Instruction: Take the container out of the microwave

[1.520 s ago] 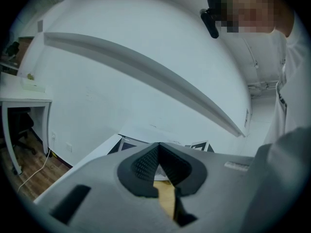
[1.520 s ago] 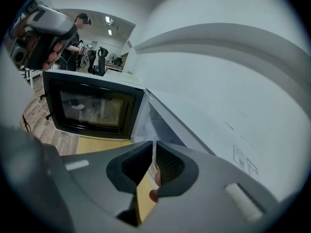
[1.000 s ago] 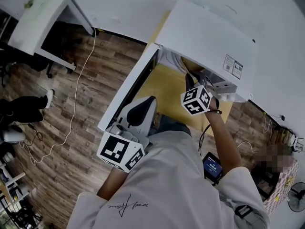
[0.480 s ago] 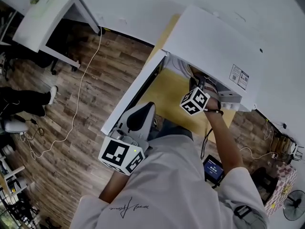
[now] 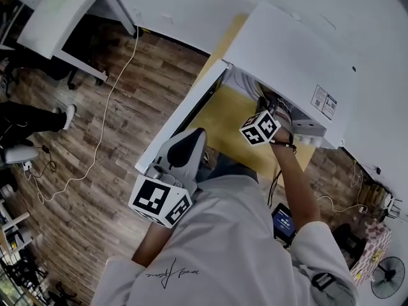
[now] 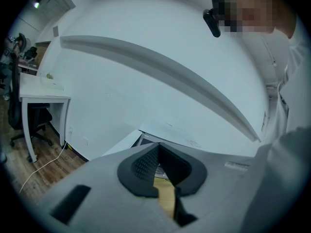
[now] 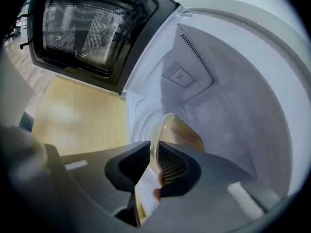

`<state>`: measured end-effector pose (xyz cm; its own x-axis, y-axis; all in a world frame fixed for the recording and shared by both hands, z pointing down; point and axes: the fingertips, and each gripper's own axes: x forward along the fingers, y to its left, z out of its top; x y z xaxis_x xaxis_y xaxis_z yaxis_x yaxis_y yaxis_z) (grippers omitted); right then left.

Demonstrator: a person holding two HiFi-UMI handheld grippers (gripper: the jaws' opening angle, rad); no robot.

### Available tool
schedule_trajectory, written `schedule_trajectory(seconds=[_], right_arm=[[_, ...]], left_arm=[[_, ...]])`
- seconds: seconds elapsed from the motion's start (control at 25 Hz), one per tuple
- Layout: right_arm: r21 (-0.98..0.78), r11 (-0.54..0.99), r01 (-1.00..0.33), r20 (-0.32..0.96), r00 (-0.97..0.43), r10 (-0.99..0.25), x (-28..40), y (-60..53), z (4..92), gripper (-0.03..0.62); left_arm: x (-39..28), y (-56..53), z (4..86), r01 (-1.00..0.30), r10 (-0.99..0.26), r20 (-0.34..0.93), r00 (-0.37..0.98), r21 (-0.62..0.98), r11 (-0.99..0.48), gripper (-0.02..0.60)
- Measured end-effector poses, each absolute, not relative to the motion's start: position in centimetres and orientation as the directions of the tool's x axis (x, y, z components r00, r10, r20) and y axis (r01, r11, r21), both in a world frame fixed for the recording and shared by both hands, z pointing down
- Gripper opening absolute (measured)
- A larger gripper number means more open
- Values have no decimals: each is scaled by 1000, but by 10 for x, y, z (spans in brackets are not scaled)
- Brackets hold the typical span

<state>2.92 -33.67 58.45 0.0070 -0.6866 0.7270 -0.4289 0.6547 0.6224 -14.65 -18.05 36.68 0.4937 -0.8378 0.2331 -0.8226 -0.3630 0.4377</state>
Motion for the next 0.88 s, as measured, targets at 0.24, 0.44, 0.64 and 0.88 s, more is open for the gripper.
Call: schedule_trajectory(seconds=[0.24,0.44,0.64,0.88], right_arm=[[611,636,-471,723,6,-690,29,-336,584,60],[591,637,-494,732,-4,-682,32,-330,577,58],[557,635,-535,736,-35,-676,31,-323,565,58],[506,631,-589,743,-74,-665,33,-310,554,58]], left_arm=[[-149,-176,366,-824,-844,225,487,440,-358,-8],[-147,-172,362,-821,-844,216,491,439,-365,-9],[-144,-170,359,-815,-843,203,499,441,-376,-8],[-136,-165,357,-803,-831,193,522,438,-403,-9]])
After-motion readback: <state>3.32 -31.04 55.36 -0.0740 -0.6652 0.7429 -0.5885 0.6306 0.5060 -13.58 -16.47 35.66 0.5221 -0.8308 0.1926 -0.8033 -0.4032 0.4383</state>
